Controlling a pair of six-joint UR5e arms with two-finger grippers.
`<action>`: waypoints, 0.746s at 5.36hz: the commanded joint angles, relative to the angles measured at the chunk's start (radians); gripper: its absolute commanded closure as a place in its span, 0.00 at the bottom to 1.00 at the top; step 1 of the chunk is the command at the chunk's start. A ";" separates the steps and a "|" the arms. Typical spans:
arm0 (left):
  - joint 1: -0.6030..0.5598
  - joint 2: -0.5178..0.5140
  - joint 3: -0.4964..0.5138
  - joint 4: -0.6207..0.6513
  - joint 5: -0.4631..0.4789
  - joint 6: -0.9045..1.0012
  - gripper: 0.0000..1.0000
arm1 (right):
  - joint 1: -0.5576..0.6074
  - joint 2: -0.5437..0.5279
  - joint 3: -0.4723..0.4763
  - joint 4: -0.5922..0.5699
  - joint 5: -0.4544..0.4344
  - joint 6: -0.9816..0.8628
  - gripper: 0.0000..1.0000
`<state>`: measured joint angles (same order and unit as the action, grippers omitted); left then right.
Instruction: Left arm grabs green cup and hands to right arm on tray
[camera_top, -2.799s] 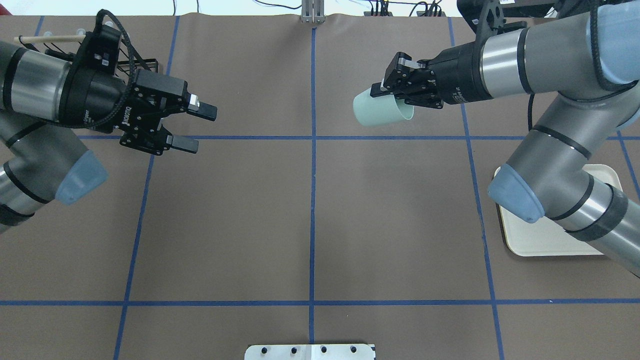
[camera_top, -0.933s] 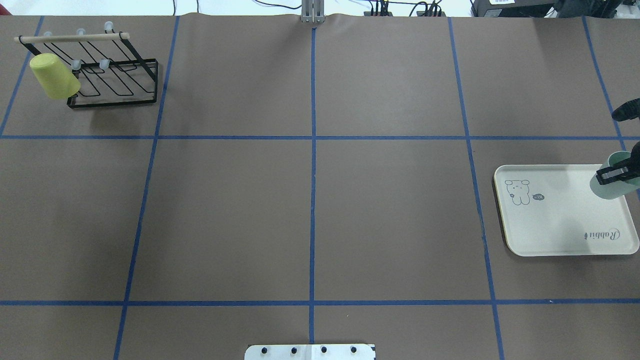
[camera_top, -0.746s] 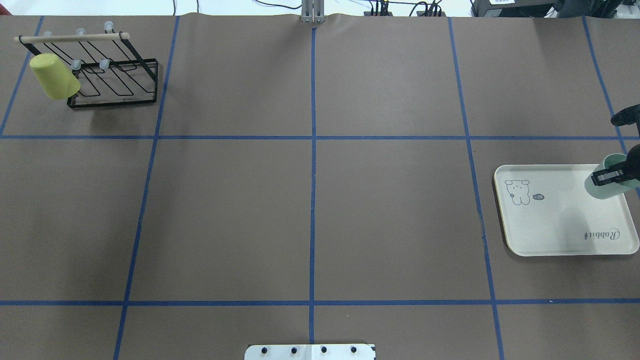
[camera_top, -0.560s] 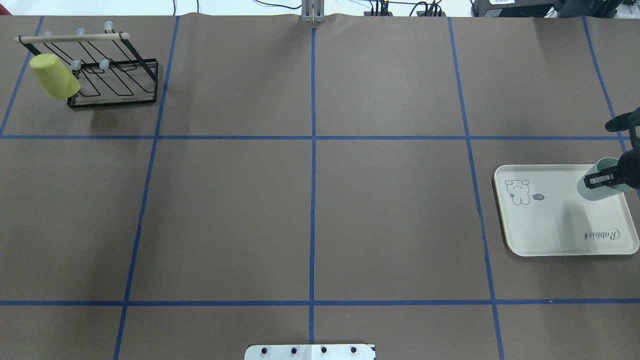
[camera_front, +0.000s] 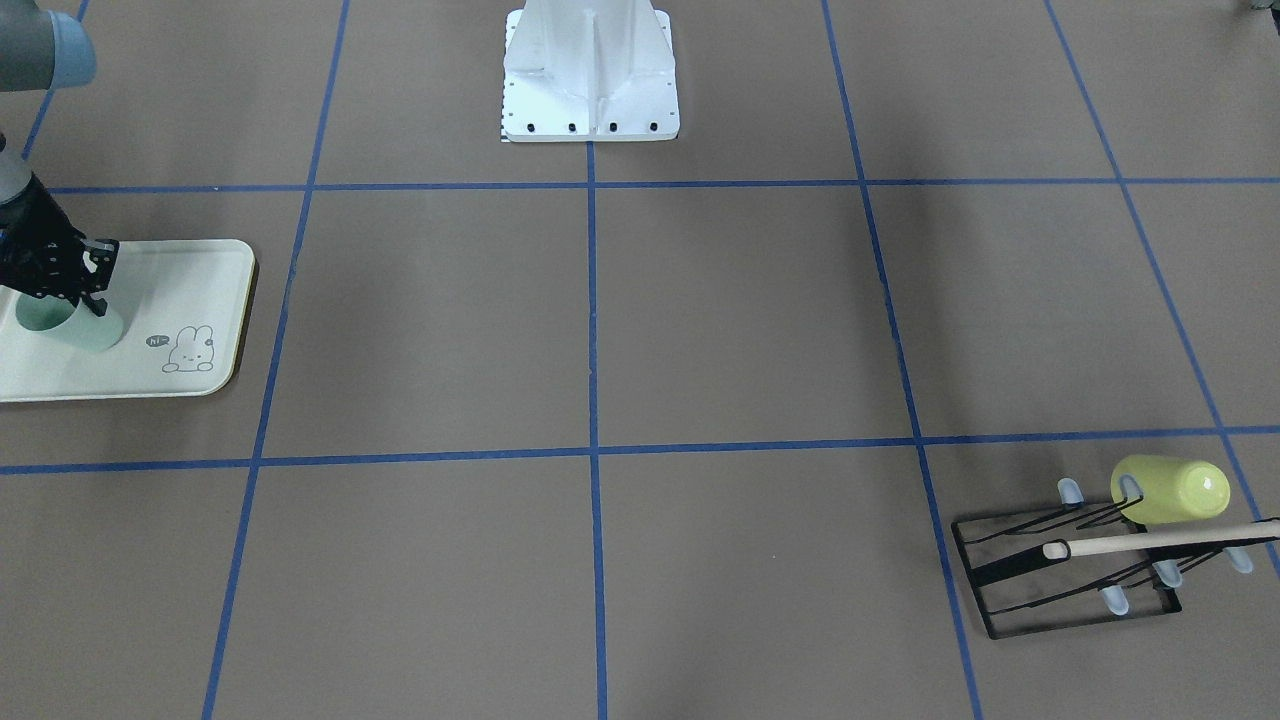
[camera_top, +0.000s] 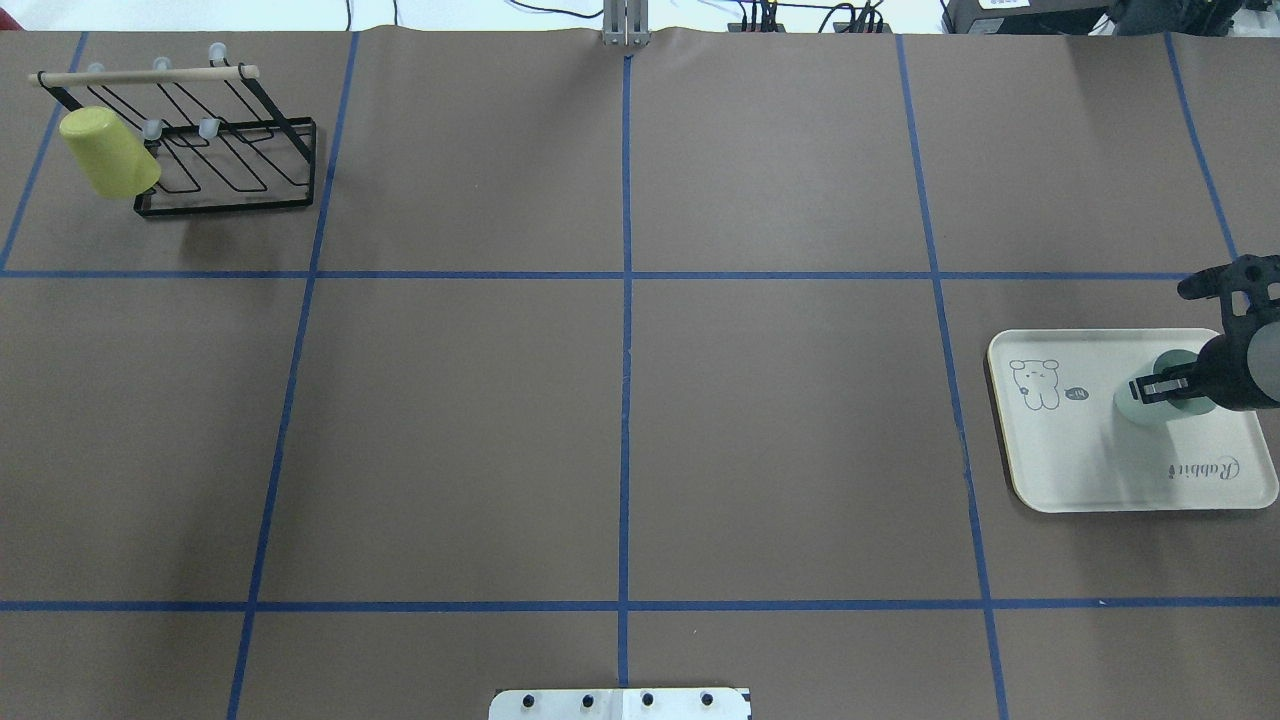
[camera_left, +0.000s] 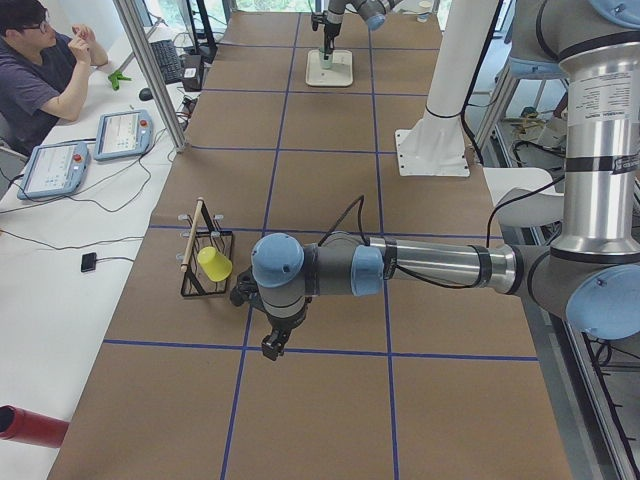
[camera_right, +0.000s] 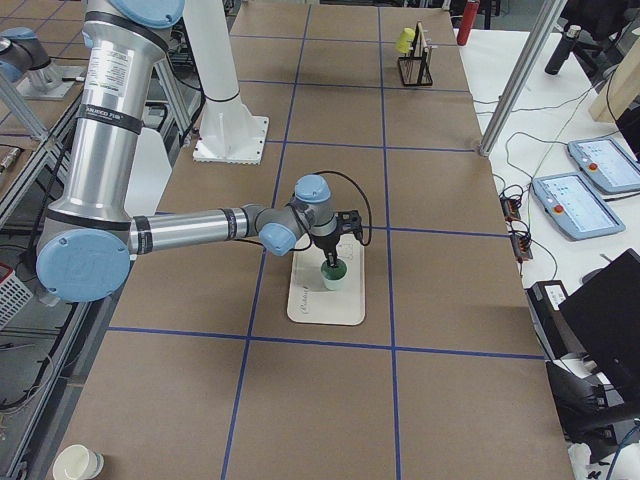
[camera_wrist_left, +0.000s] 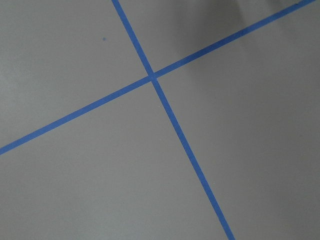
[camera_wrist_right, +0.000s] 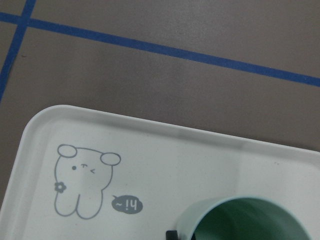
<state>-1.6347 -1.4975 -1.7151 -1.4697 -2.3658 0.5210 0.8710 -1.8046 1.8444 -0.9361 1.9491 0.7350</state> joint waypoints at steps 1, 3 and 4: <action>0.000 0.002 0.002 -0.001 0.000 -0.001 0.00 | 0.003 0.004 0.024 -0.010 0.022 -0.009 0.00; -0.016 0.009 0.005 0.000 -0.004 -0.010 0.00 | 0.205 0.033 0.061 -0.201 0.194 -0.238 0.00; -0.048 0.023 0.011 0.005 -0.010 -0.069 0.00 | 0.341 0.078 0.059 -0.342 0.293 -0.446 0.00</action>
<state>-1.6584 -1.4846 -1.7081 -1.4683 -2.3718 0.4919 1.0928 -1.7619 1.8990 -1.1551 2.1538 0.4663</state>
